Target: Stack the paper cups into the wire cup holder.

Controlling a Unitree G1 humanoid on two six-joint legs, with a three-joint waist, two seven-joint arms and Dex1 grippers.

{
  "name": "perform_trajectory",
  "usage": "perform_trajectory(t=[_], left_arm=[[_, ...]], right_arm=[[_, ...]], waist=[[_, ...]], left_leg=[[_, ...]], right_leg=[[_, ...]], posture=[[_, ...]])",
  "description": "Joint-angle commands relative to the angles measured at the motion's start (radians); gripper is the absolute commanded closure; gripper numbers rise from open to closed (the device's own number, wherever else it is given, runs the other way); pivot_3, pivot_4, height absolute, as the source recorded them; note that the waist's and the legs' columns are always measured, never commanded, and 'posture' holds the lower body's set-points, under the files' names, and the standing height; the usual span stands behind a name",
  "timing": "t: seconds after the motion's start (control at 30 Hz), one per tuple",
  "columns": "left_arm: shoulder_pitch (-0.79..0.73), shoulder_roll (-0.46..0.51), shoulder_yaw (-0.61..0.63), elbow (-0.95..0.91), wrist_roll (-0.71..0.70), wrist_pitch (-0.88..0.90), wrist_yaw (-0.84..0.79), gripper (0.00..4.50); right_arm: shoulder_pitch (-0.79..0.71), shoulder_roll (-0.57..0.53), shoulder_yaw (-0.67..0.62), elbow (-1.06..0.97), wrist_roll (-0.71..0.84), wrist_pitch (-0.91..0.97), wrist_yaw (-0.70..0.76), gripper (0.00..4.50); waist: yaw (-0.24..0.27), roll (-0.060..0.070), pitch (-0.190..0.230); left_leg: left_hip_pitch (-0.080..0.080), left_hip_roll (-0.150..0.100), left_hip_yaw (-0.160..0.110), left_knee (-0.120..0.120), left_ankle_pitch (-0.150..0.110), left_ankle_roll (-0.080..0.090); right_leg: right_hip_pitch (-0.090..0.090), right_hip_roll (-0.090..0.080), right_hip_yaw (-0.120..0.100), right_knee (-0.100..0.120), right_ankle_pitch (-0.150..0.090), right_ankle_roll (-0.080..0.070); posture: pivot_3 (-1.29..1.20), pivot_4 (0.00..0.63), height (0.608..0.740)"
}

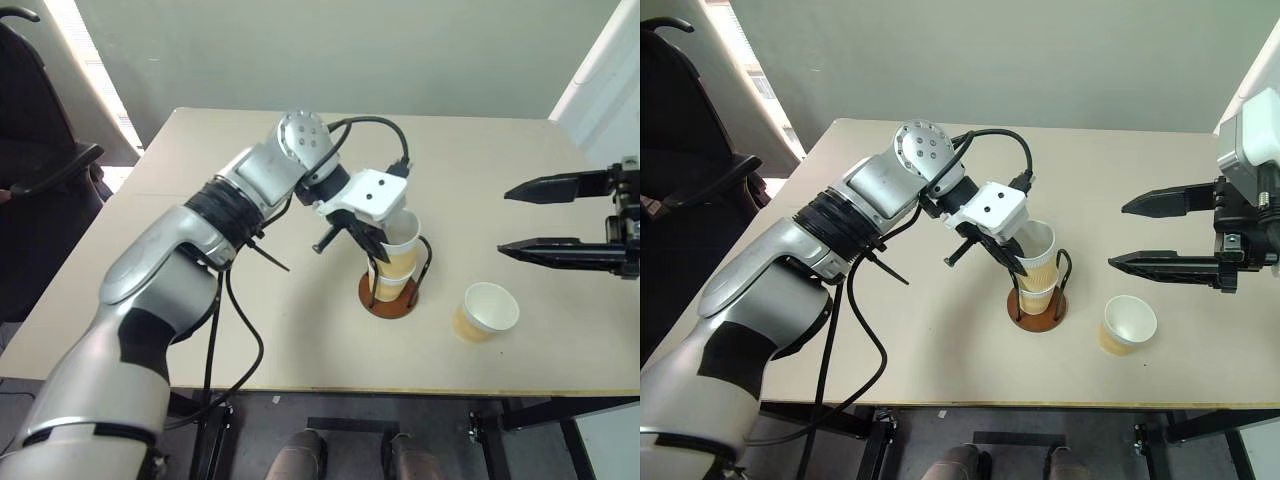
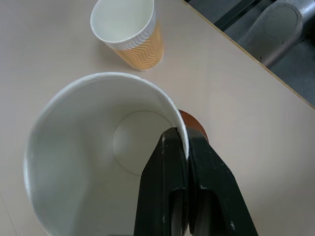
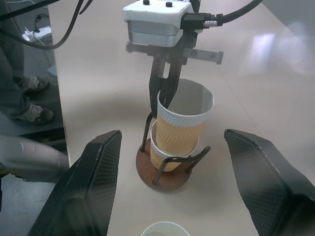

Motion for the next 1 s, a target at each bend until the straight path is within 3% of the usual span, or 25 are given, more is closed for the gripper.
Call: perform_trajectory(t=[0.03, 0.27, 0.4, 0.53, 0.67, 1.0], left_arm=[[-0.01, -0.011, 0.009, 0.003, 0.013, -0.02, -0.038, 3.9], [-0.023, -0.018, 0.031, 0.022, 0.023, -0.033, -0.038, 1.45], [-0.032, -0.039, 0.107, 0.041, 0.012, 0.008, -0.038, 0.03], [-0.045, -0.057, 0.256, 0.066, -0.026, 0.11, -0.038, 0.03], [-0.005, 0.008, 0.362, 0.047, -0.069, 0.194, -0.038, 0.03], [0.19, 0.201, 0.434, -0.102, -0.073, 0.293, -0.038, 0.03]], right_arm=[[-0.002, -0.027, -0.053, -0.007, 0.006, -0.01, 0.0, 1.03], [0.004, -0.034, -0.044, -0.01, 0.008, -0.01, -0.007, 1.03], [-0.006, -0.03, -0.018, -0.005, 0.007, -0.004, -0.035, 1.03], [0.026, -0.004, -0.02, -0.027, 0.004, 0.013, -0.09, 1.03], [0.09, 0.05, -0.03, -0.1, 0.025, 0.034, -0.161, 1.03], [0.251, -0.013, 0.075, -0.24, -0.05, 0.076, -0.215, 1.03]], waist=[[0.0, 0.0, 0.0], [0.0, 0.0, 0.0], [0.0, 0.0, 0.0], [0.0, 0.0, 0.0], [-0.001, 0.001, 0.0], [0.002, 0.002, -0.001]], left_leg=[[0.0, 0.0, 0.0, 0.0, 0.0, 0.0], [0.0, 0.0, 0.0, 0.0, 0.0, 0.0], [0.0, 0.0, 0.0, 0.0, -0.001, 0.001], [0.0, 0.0, 0.0, 0.0, -0.001, 0.001], [0.001, 0.0, 0.001, 0.0, -0.001, 0.001], [0.002, -0.001, 0.0, 0.001, -0.001, 0.001]], right_leg=[[0.0, 0.0, 0.0, 0.0, 0.0, 0.0], [0.0, 0.0, 0.0, 0.0, -0.001, 0.001], [0.0, 0.0, 0.0, 0.0, -0.001, 0.002], [0.0, 0.0, 0.0, 0.0, -0.001, 0.002], [0.0, 0.0, 0.0, 0.001, -0.001, 0.002], [0.001, 0.001, 0.001, 0.001, -0.002, 0.003]], posture=[[0.0, 0.15, 0.74], [0.0, 0.15, 0.74], [0.0, 0.15, 0.74], [0.0, 0.15, 0.74], [0.0, 0.15, 0.74], [0.0, 0.15, 0.74]])
